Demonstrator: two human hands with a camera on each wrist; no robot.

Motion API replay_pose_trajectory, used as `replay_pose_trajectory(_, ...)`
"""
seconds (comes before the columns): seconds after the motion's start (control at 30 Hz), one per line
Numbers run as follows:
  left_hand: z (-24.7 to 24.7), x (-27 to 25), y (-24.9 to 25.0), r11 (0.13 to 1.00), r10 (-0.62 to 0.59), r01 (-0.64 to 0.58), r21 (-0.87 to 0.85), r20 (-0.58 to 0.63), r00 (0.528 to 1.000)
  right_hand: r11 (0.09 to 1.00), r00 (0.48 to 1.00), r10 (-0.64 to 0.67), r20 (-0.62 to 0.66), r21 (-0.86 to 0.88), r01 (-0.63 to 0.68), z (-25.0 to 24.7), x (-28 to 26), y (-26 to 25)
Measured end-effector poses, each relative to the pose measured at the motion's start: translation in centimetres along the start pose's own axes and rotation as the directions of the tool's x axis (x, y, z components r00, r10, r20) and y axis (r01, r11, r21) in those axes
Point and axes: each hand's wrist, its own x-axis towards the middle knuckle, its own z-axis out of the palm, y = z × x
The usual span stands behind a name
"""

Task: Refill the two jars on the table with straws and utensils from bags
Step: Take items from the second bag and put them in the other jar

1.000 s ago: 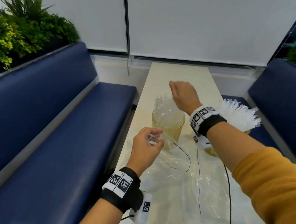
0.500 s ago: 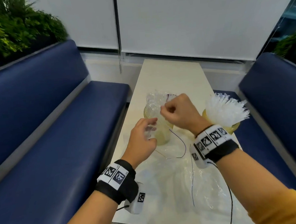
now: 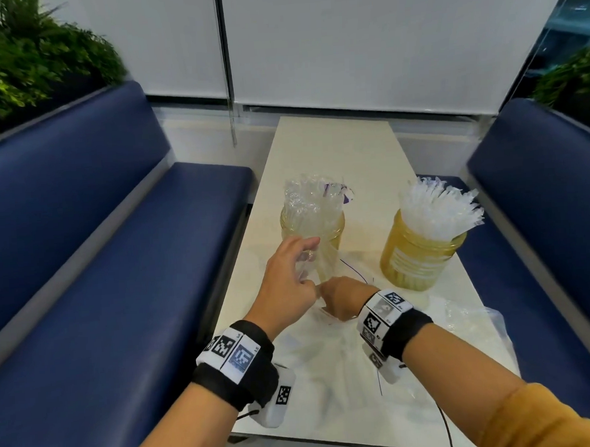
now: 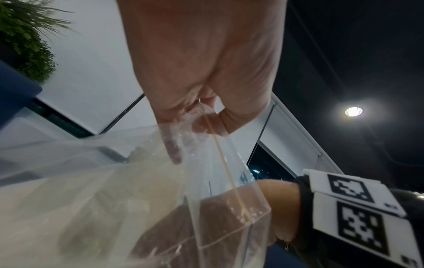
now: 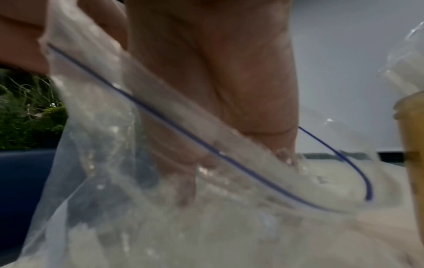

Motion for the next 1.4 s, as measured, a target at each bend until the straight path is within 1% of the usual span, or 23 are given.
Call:
replay_pose_trajectory(0.17, -0.5, -0.2, -0.3, 0.997, 0.035, -0.036, 0.064, 0.013, 0.999, 0.995, 0.997, -0.013, 0.073, 0.098, 0.006, -0.4, -0.9, 0.6)
replay_pose_trajectory(0.27, -0.7, -0.4, -0.4, 0.994, 0.029, -0.035, 0.105, 0.052, 0.998, 0.997, 0.999, -0.010, 0.050, 0.083, 0.006, -2.3, -2.3, 0.8)
replay_pose_trajectory(0.47, 0.5, -1.1, -0.9, 0.926, -0.024, -0.045, 0.375, 0.177, 0.984, 0.999, 1.000, -0.013, 0.027, 0.040, 0.012, -7.8, -6.7, 0.6)
replay_pose_trajectory(0.53, 1.1, -1.2, -0.8, 0.900, -0.021, -0.035, 0.434, 0.125, 0.992, 0.999, 1.000, -0.025, 0.007, 0.028, 0.024, -9.3, -8.0, 0.4)
replay_pose_trajectory(0.6, 1.6, -1.0, -0.8, 0.895, 0.013, -0.018, 0.447, 0.014, 1.000, 0.997, 0.999, -0.045, -0.017, 0.068, 0.046, -10.2, -8.9, 0.1)
replay_pose_trajectory(0.67, 1.9, -0.7, -0.7, 0.897, 0.040, 0.002, 0.443, -0.084, 0.996, 0.981, 0.997, -0.050, -0.065, 0.182, 0.061, -10.6, -9.3, -0.3)
replay_pose_trajectory(0.73, 1.9, -0.5, -0.8, 0.917, 0.040, 0.030, 0.399, -0.166, 0.985, 0.935, 0.988, -0.026, -0.154, 0.345, 0.079, -11.0, -9.6, -0.4)
replay_pose_trajectory(0.77, 1.9, -0.4, -0.9, 0.927, 0.025, 0.051, 0.371, -0.196, 0.980, 0.906, 0.971, -0.003, -0.241, 0.410, 0.104, -11.2, -9.7, -0.3)
replay_pose_trajectory(0.8, 1.8, -0.4, -1.0, 0.935, 0.005, 0.072, 0.346, -0.216, 0.976, 0.894, 0.930, 0.023, -0.367, 0.424, 0.145, -11.2, -9.7, -0.3)
replay_pose_trajectory(0.83, 1.8, -0.3, -1.1, 0.942, -0.012, 0.087, 0.325, -0.226, 0.974, 0.897, 0.857, 0.047, -0.514, 0.400, 0.190, -11.2, -9.7, -0.4)
replay_pose_trajectory(0.87, 1.9, -0.3, -1.1, 0.947, -0.023, 0.094, 0.306, -0.228, 0.973, 0.896, 0.757, 0.060, -0.651, 0.370, 0.246, -10.9, -9.4, -0.5)
replay_pose_trajectory(0.9, 2.0, -0.2, -1.2, 0.956, -0.026, 0.091, 0.278, -0.231, 0.973, 0.875, 0.668, 0.061, -0.742, 0.362, 0.323, -10.3, -9.1, -0.9)
replay_pose_trajectory(0.93, 2.1, -0.2, -1.3, 0.968, -0.027, 0.085, 0.236, -0.240, 0.970, 0.848, 0.619, 0.046, -0.784, 0.358, 0.391, -9.7, -8.7, -1.4)
replay_pose_trajectory(1.0, 2.2, -0.1, -1.4, 0.984, -0.044, 0.087, 0.156, -0.263, 0.964, 0.802, 0.600, -0.006, -0.800, 0.355, 0.481, -8.3, -8.0, -2.5)
replay_pose_trajectory(1.03, 2.2, -0.2, -1.5, 0.985, -0.058, 0.099, 0.138, -0.274, 0.960, 0.743, 0.581, 0.002, -0.814, 0.390, 0.544, -7.8, -7.5, -2.7)
replay_pose_trajectory(1.07, 2.2, -0.2, -1.5, 0.987, -0.072, 0.110, 0.119, -0.285, 0.956, 0.640, 0.551, 0.046, -0.833, 0.448, 0.624, -7.4, -7.4, -2.9)
replay_pose_trajectory(1.1, 2.0, -0.2, -1.5, 0.988, -0.084, 0.117, 0.097, -0.294, 0.952, 0.521, 0.537, 0.116, -0.835, 0.512, 0.683, -7.2, -7.3, -2.9)
replay_pose_trajectory(1.13, 1.8, -0.1, -1.4, 0.990, -0.091, 0.120, 0.078, -0.301, 0.949, 0.422, 0.555, 0.186, -0.811, 0.576, 0.700, -7.0, -7.2, -2.8)
replay_pose_trajectory(1.17, 1.7, 0.0, -1.1, 0.991, -0.098, 0.122, 0.061, -0.303, 0.948, 0.352, 0.604, 0.221, -0.766, 0.640, 0.683, -6.6, -7.0, -2.9)
replay_pose_trajectory(1.23, 1.4, 0.4, -0.4, 0.993, -0.105, 0.117, 0.025, -0.295, 0.950, 0.292, 0.710, 0.203, -0.674, 0.734, 0.613, -5.4, -6.3, -3.5)
replay_pose_trajectory(1.27, 1.4, 0.5, -0.1, 0.994, -0.105, 0.113, 0.007, -0.297, 0.949, 0.294, 0.740, 0.185, -0.647, 0.755, 0.587, -4.8, -6.0, -4.0)
replay_pose_trajectory(1.3, 1.4, 0.6, 0.1, 0.993, -0.113, 0.115, -0.011, -0.307, 0.945, 0.294, 0.750, 0.193, -0.633, 0.766, 0.571, -4.4, -5.7, -4.6)
replay_pose_trajectory(1.4, 1.2, 0.0, 0.4, 0.986, -0.145, 0.112, -0.121, -0.316, 0.938, 0.251, 0.720, 0.240, -0.651, 0.758, 0.602, -4.9, -5.5, -5.3)
